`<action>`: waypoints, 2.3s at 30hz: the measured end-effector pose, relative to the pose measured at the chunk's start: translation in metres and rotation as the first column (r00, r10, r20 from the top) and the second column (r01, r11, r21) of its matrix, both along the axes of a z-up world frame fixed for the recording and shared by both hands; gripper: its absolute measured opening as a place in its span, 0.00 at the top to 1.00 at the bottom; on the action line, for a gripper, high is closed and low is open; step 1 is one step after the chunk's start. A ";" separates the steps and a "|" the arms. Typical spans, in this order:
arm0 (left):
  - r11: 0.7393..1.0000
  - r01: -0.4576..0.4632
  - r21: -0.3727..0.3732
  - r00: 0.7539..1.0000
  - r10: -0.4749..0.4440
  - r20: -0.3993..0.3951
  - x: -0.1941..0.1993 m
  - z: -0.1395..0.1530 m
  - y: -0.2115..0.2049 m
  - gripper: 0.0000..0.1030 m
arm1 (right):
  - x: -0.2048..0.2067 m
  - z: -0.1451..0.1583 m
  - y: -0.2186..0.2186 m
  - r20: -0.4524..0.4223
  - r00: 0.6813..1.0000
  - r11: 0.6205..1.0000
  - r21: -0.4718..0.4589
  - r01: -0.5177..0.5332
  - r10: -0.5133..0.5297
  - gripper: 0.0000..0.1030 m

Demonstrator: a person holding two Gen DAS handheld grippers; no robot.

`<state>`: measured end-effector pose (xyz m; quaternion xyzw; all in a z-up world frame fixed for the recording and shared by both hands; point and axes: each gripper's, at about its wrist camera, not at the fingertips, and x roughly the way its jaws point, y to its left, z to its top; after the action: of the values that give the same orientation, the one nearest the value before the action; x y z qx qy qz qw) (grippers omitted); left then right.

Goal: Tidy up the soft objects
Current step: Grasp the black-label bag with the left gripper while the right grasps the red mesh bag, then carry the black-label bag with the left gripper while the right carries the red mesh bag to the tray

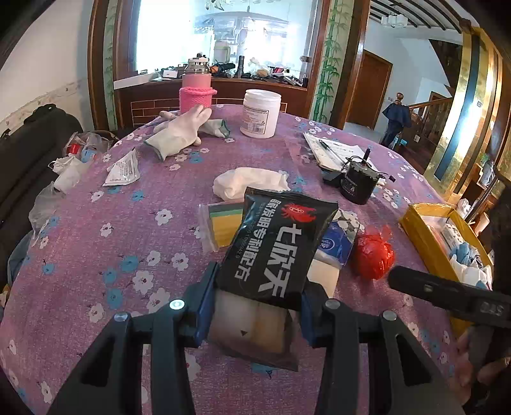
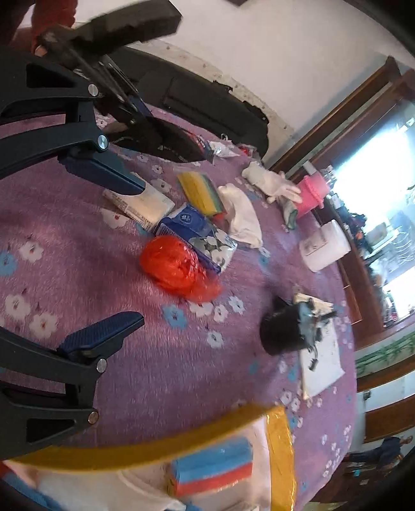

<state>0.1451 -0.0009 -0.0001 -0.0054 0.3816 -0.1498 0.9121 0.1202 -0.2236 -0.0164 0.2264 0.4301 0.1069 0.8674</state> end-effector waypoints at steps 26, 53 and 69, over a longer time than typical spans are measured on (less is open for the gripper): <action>0.983 0.120 0.136 0.986 -0.134 0.097 -0.033 0.001 -0.046 0.58 | -0.035 0.010 0.023 0.123 0.989 0.965 -0.257 -0.048 0.082 0.66; 0.984 -0.081 0.161 0.922 0.013 0.387 -0.059 0.030 -0.034 0.58 | -0.065 0.048 0.035 0.328 0.941 0.926 -0.376 0.045 0.088 0.66; 0.988 0.100 0.122 0.944 -0.133 0.301 -0.096 0.055 -0.094 0.58 | -0.127 0.069 -0.043 0.379 0.921 0.953 -0.236 0.192 -0.092 0.66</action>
<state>0.0492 -0.0946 0.0548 0.0884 0.2417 -0.1821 0.9490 -0.0071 -0.2668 0.0528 0.1139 0.2552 0.0240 0.9599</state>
